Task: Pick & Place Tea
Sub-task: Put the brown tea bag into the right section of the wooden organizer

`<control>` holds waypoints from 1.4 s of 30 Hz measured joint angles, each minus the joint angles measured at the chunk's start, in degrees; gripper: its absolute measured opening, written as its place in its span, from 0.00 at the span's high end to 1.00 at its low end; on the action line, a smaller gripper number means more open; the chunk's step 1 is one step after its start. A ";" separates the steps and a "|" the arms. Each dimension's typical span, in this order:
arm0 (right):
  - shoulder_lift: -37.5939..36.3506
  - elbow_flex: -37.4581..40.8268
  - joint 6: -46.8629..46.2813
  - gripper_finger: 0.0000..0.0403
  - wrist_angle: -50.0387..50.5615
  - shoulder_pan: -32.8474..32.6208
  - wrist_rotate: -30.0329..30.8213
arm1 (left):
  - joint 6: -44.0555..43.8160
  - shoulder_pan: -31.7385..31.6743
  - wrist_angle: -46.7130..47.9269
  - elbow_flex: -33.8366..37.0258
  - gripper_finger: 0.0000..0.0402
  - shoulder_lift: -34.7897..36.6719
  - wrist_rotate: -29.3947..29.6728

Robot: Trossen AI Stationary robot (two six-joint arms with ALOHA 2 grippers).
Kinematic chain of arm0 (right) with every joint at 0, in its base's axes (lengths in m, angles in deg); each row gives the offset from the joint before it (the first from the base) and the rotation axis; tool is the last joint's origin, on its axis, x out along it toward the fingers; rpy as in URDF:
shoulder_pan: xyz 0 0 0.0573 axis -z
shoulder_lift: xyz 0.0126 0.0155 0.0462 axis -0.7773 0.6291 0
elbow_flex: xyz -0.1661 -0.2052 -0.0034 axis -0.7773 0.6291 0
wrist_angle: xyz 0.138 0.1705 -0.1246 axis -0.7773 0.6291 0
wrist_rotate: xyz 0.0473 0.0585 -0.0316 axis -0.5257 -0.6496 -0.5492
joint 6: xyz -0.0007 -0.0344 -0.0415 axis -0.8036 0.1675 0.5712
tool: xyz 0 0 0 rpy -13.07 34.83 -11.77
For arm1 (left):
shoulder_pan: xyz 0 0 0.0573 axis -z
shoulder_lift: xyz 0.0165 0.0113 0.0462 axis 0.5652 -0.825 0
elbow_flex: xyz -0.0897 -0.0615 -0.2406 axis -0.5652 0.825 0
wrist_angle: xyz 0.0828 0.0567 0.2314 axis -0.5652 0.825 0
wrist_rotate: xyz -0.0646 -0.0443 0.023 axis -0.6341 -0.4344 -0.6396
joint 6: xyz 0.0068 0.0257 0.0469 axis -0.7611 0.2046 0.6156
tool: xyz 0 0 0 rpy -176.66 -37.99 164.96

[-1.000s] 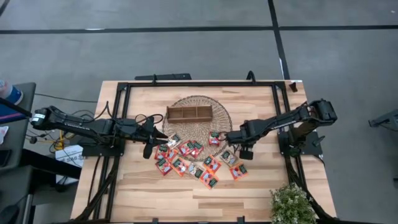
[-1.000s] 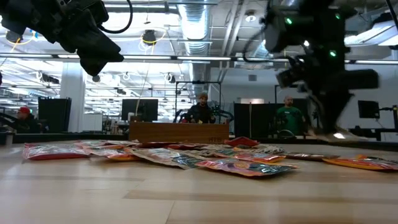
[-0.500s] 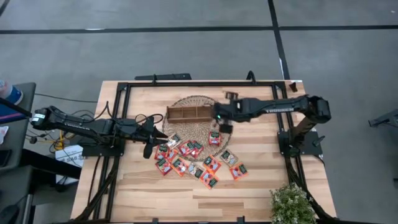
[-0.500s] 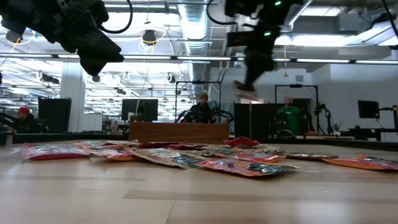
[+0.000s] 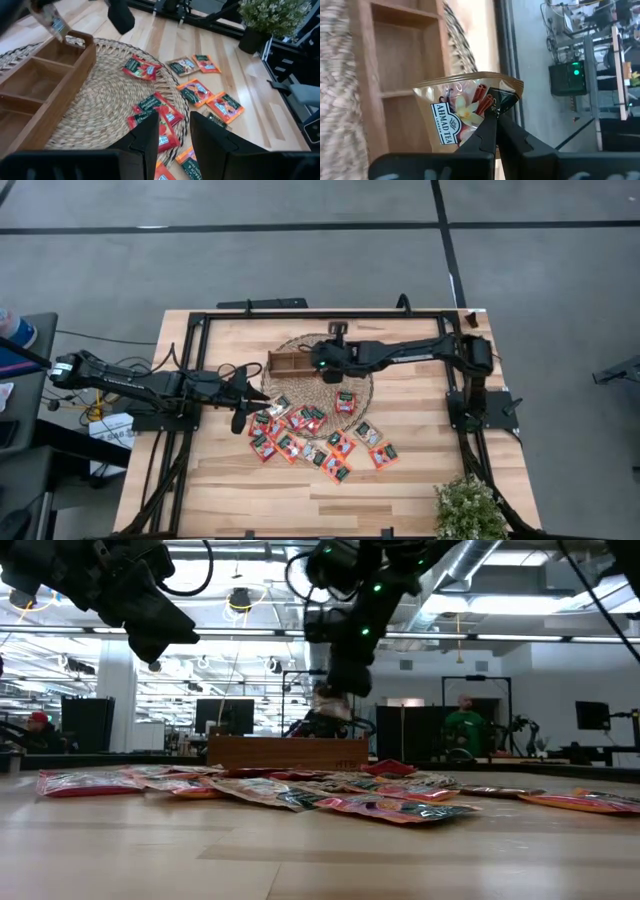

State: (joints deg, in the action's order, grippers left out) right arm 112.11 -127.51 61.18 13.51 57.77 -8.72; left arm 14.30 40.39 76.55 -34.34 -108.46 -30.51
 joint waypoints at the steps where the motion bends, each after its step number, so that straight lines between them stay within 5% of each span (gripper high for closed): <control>1: 0.75 -0.27 0.41 1.00 0.66 -0.03 0.43 | 0.31 0.00 0.02 0.00 0.75 0.00 0.00; 9: 4.38 -2.43 2.18 1.00 1.57 0.42 4.23 | 0.73 0.00 0.26 0.00 0.75 0.00 0.00; 42: 4.35 -2.43 -0.79 0.99 5.77 1.61 0.71 | 0.71 0.00 0.33 0.00 0.75 0.00 -0.02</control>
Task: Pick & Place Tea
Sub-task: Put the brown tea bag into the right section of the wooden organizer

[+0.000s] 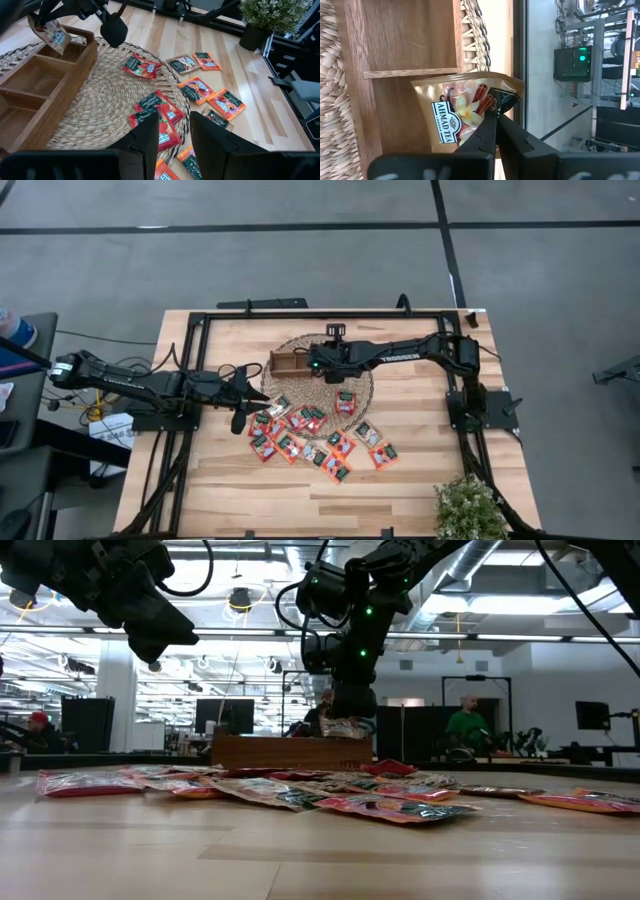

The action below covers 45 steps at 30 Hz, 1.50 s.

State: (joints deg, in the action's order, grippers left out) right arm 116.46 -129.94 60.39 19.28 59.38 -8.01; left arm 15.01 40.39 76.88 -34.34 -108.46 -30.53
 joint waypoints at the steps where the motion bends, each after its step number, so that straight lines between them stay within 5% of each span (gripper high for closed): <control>1: -0.01 0.00 0.00 0.99 0.00 0.00 0.01 | 0.00 0.00 0.00 0.00 0.75 0.00 0.00; 24: -0.04 0.00 1.17 0.79 0.29 0.02 0.14 | 0.00 0.00 0.02 0.00 0.75 0.00 0.00; 31: -1.24 -1.93 6.33 0.67 4.07 -0.71 13.31 | 0.00 0.00 0.07 0.00 0.75 0.00 0.00; 34: -5.52 -4.35 4.40 0.63 11.84 -1.05 14.22 | 0.00 0.00 0.07 0.00 0.75 0.00 0.00; 45: -23.07 -3.89 -13.78 0.65 32.61 -6.40 -29.56 | 0.20 0.00 -0.53 0.02 0.75 -0.02 0.00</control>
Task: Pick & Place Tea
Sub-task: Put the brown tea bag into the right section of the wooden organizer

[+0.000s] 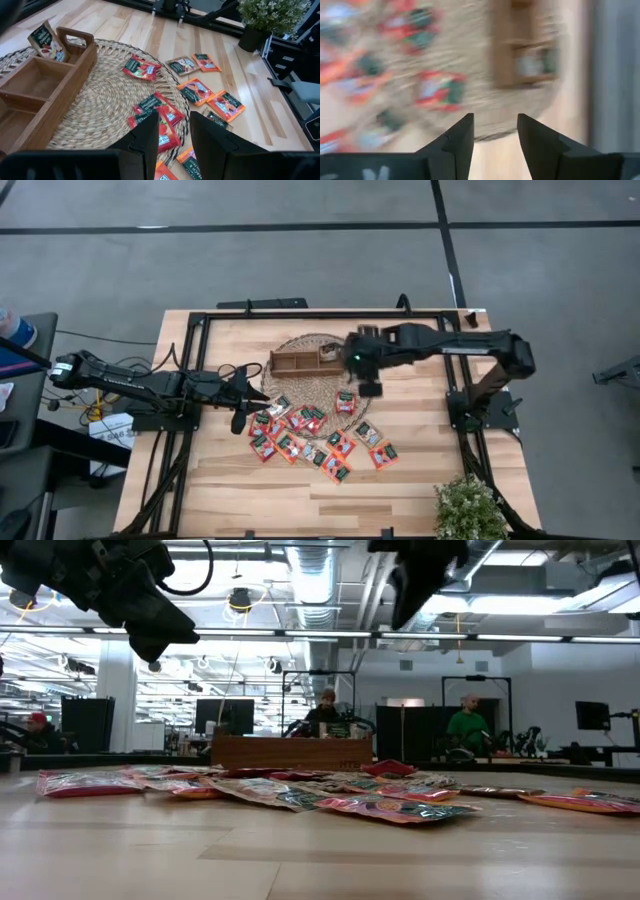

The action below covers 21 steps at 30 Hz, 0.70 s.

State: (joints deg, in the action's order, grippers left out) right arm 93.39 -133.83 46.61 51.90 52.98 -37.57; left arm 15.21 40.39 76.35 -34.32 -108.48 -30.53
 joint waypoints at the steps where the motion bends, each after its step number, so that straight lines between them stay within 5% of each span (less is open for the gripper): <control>1: -0.25 1.14 -0.58 0.66 0.18 -1.16 -1.57 | 0.00 0.00 -0.08 -0.02 0.75 0.00 0.00; 8: -0.70 16.33 2.33 0.70 -7.32 -7.44 -11.92 | -0.46 0.02 -0.36 -0.02 0.75 0.00 0.05; 14: 1.83 23.65 0.29 0.72 -14.33 -10.76 -11.48 | -0.56 0.02 -1.04 -0.02 0.75 0.00 0.20; 21: 7.67 24.34 1.12 0.68 -18.34 -12.77 -3.19 | -0.42 0.02 -1.36 0.01 0.75 0.00 0.20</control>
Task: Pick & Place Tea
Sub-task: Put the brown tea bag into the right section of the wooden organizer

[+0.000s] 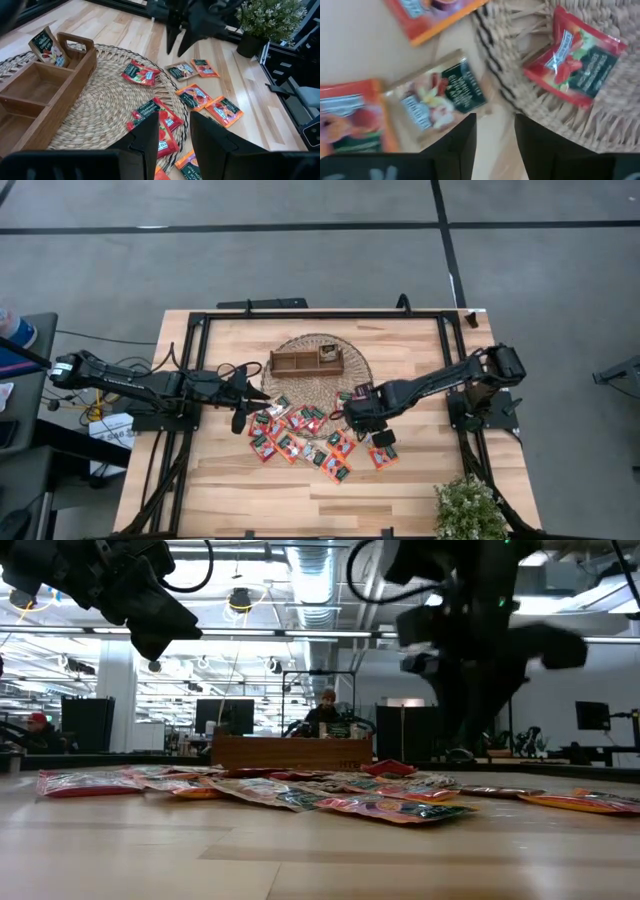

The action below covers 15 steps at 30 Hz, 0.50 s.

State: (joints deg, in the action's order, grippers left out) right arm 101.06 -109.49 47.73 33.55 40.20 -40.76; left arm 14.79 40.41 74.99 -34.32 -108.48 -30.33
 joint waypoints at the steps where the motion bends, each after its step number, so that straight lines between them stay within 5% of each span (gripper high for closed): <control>1: 1.02 -0.02 0.67 0.67 -0.27 -0.02 0.04 | 0.00 0.00 -0.03 0.00 0.75 0.00 0.00; 15: 6.89 0.01 3.67 0.54 -1.53 1.34 -1.29 | -4.53 0.00 0.11 0.00 0.75 -0.39 -1.25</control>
State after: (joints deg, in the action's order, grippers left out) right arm 107.94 -109.48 51.40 32.02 41.54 -42.05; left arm 10.26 40.41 75.10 -34.32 -108.87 -31.58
